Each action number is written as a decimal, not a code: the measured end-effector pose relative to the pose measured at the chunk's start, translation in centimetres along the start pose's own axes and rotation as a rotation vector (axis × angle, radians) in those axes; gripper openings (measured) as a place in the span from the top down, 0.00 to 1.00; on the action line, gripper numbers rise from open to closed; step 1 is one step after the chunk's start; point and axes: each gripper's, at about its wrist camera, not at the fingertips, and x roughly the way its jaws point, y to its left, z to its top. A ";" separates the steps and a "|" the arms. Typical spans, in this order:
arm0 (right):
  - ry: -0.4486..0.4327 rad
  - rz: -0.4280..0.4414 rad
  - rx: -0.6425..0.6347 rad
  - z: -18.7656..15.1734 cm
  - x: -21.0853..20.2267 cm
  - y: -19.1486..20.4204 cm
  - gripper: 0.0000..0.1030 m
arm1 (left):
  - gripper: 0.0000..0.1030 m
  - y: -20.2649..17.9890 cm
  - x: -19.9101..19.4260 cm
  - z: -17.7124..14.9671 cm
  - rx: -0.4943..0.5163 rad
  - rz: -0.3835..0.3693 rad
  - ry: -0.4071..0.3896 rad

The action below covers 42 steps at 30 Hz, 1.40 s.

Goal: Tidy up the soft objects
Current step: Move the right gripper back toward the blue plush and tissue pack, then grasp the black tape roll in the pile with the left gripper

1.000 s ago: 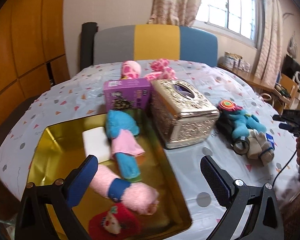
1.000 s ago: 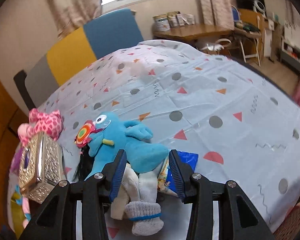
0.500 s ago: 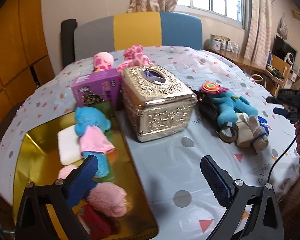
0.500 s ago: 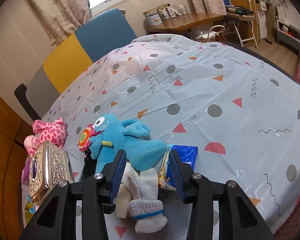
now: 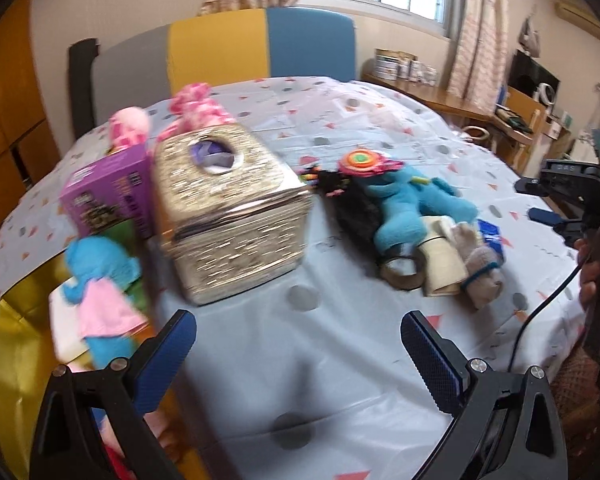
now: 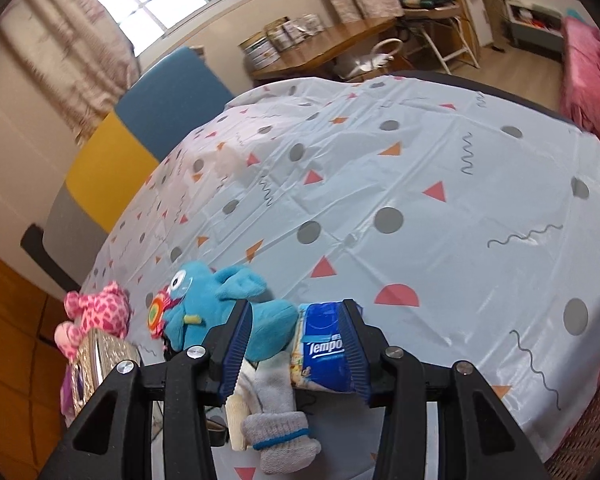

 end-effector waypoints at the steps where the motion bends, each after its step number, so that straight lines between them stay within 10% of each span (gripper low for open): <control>1: 0.001 0.004 0.009 0.1 0.0 -0.2 0.56 | 0.00 -0.5 0.3 0.3 0.010 -0.014 0.001; 11: 0.055 0.036 0.016 -0.1 0.7 -0.3 0.56 | 0.23 -4.7 4.6 1.2 0.056 -0.139 0.090; 23: 0.093 0.085 0.009 -0.2 1.3 0.1 0.56 | 0.14 -7.4 11.0 3.2 0.089 -0.169 0.093; 26: 0.099 0.086 0.004 -0.3 1.4 0.2 0.56 | 0.44 -7.3 12.9 3.0 0.073 -0.223 0.143; 42: 0.228 0.077 -0.047 -1.4 3.4 1.1 0.56 | 0.49 -2.7 5.4 -1.9 -0.006 -0.214 0.073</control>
